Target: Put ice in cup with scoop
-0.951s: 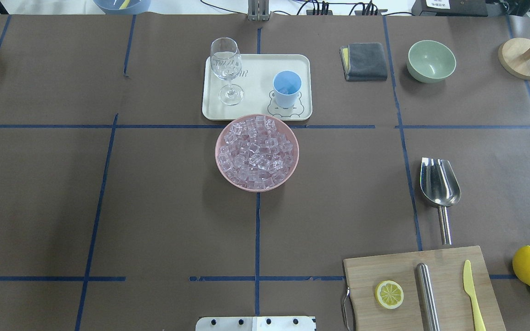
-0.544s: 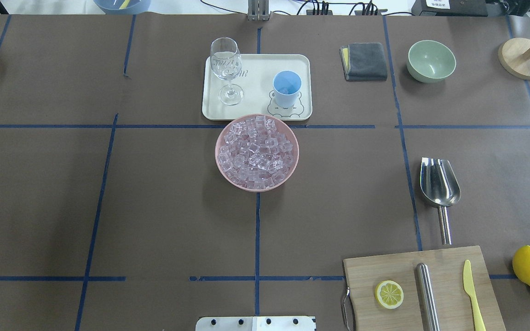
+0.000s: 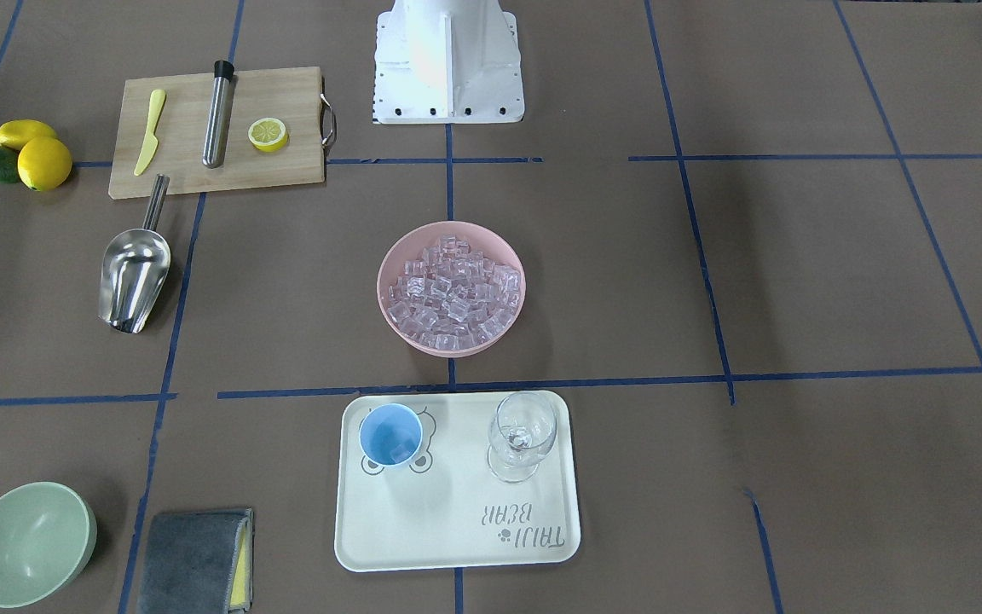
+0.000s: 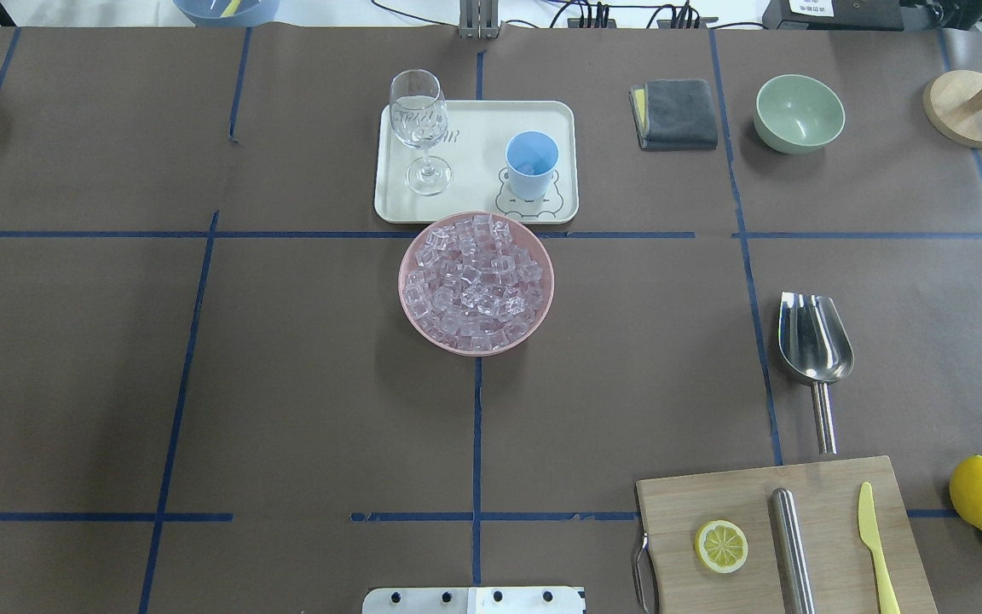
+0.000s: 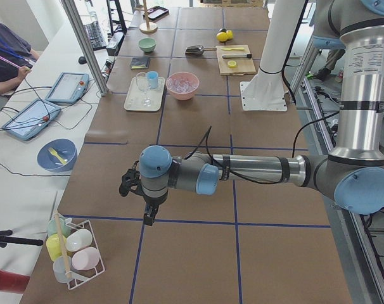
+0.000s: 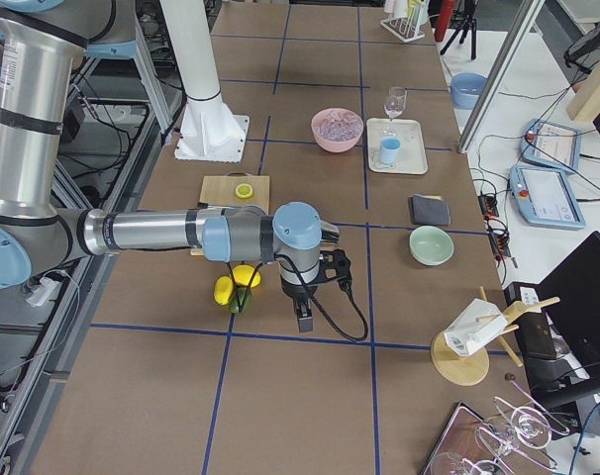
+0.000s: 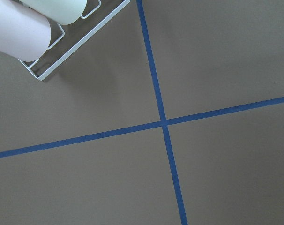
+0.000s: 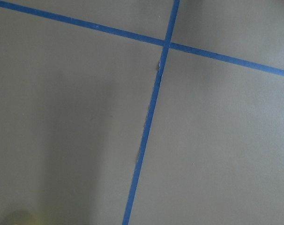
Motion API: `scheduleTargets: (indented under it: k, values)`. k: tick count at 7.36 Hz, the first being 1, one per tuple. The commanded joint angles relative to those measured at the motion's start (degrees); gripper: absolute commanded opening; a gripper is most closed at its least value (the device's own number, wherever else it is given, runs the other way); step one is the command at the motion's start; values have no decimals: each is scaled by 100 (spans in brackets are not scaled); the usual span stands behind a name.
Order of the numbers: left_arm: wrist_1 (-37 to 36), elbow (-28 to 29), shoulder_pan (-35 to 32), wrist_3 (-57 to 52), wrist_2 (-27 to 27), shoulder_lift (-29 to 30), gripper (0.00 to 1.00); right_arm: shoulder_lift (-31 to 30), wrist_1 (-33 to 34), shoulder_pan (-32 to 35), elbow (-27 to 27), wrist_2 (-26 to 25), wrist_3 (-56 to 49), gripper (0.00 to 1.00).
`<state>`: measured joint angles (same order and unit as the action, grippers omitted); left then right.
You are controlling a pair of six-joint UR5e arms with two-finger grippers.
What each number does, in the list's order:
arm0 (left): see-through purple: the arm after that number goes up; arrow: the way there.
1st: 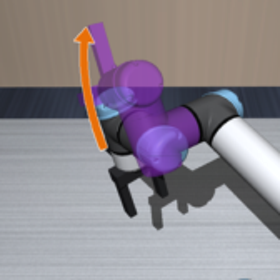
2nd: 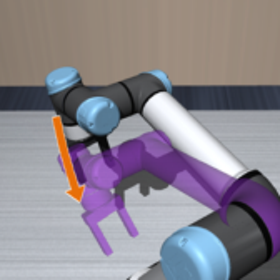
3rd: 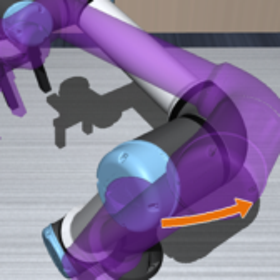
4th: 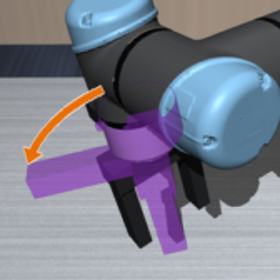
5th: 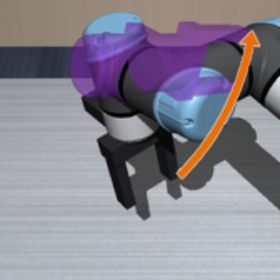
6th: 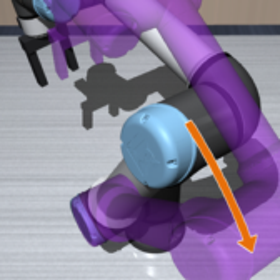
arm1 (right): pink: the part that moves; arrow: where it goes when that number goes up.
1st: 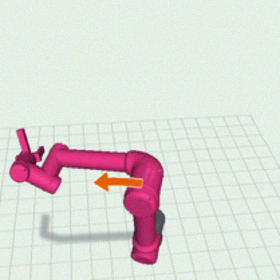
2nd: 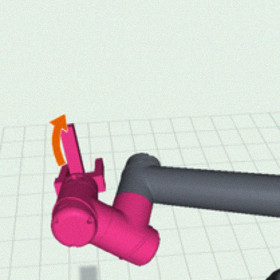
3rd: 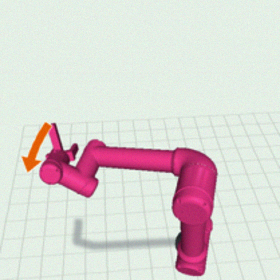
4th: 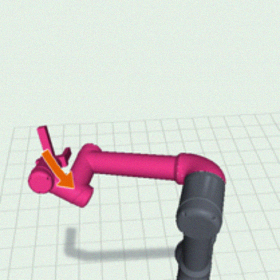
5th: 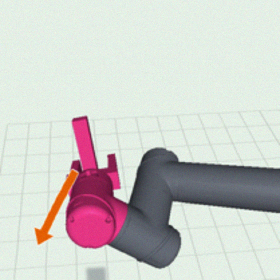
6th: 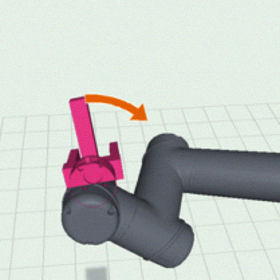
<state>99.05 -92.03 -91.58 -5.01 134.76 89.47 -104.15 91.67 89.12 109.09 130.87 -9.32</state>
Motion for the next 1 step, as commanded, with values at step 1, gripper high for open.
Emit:
scheduleTargets:
  k: [1]
  values:
    - [9,-26,0,0,6,9,100,0,0,0,-10,0,0,100]
